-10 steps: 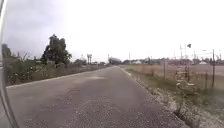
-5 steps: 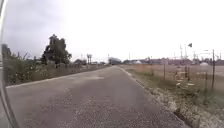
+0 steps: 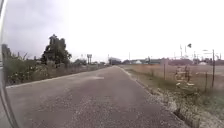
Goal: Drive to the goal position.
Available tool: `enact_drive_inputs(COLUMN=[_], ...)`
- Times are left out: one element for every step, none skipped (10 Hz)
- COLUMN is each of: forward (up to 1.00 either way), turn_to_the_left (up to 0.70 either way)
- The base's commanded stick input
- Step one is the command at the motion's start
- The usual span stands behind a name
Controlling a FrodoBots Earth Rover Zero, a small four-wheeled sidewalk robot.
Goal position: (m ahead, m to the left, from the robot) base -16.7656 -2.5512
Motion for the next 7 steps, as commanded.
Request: enact_drive_inputs(forward=[0.08, 0.08, 0.08, 0.08, 0.08, 0.08, 0.08], turn_to_the_left=[0.0, 0.0, 0.0, 0.0, 0.0, 0.0, 0.0])
